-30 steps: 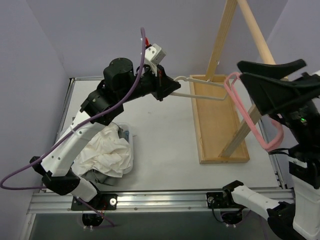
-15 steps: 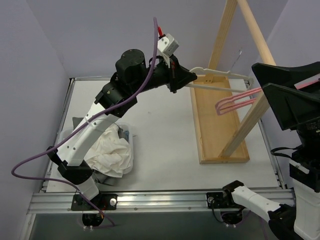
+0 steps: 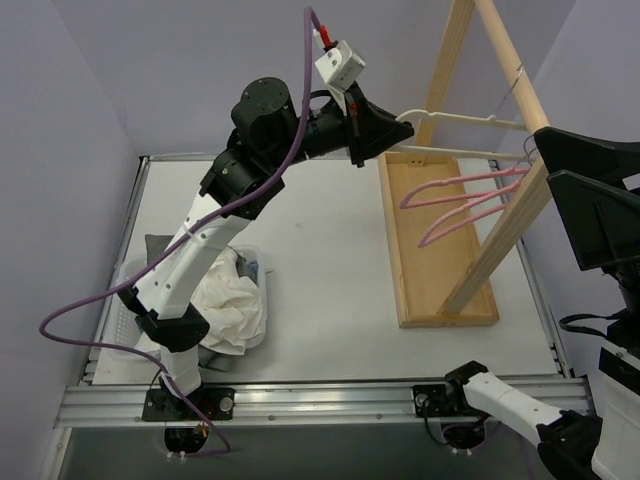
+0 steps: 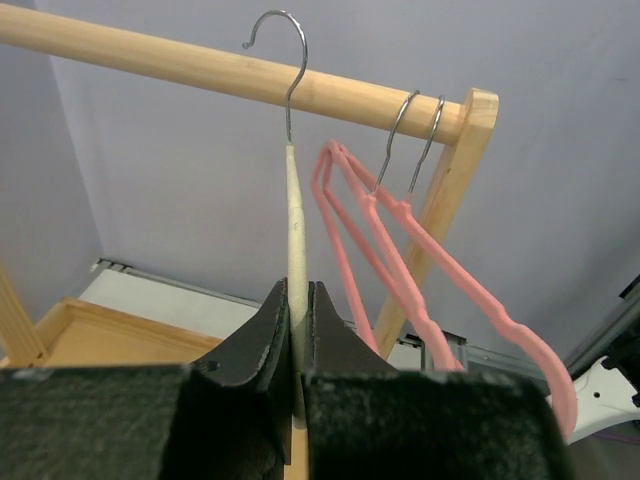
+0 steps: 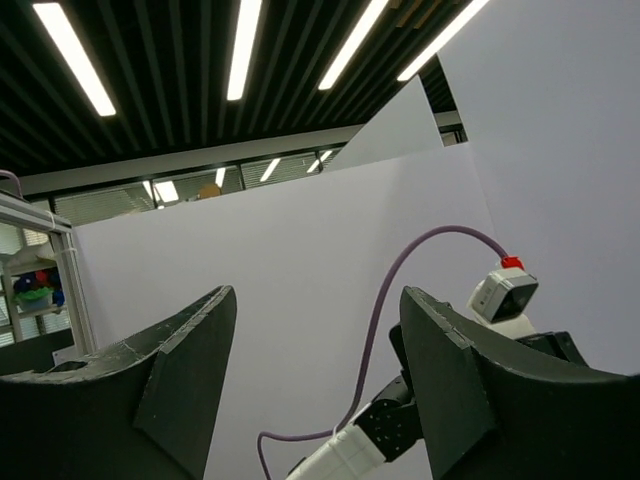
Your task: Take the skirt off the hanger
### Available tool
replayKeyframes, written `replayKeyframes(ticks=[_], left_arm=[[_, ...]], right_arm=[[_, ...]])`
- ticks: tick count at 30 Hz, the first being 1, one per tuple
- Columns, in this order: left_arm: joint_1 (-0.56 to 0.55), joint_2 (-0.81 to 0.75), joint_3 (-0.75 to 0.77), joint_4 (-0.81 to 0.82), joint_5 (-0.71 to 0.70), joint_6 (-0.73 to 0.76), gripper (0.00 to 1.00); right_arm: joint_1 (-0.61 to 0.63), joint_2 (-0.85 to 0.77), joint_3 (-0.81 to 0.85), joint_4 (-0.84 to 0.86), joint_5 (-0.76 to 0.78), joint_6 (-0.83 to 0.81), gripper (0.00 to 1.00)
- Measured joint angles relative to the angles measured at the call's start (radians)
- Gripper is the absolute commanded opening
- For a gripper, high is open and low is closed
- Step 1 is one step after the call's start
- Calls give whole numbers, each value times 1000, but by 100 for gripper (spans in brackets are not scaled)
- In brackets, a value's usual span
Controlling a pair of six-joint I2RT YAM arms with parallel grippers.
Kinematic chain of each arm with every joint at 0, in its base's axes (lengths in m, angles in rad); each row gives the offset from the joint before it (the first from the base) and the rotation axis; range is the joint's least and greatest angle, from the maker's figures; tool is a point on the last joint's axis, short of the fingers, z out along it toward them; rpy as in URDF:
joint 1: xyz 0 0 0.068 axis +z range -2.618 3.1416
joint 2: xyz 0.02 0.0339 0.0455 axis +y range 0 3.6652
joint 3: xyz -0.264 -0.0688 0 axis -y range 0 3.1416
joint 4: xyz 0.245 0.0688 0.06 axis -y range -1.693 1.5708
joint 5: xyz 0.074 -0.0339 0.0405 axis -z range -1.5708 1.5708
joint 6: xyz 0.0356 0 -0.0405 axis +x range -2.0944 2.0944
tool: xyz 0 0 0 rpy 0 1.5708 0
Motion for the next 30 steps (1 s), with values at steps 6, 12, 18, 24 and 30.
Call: replayKeyframes(ticks=[6,12,18,24,30], left_arm=[[1,104,43,37,74,-47,2],[8,126,64,56,113,-78,2],[36,144,66,96,159,-143,2],[103,163,39,180,248,-273,2],[171,166,24,201,302,-368,2]], right_arm=[[5,-15,6,-24,23,-41,62],[6,-15,6,-61,43,-67,62],[6,-17,6,-80,56,-89,62],[12,-29,6,-99,70,-106,62],[12,-35,6,-101,73,-111,62]])
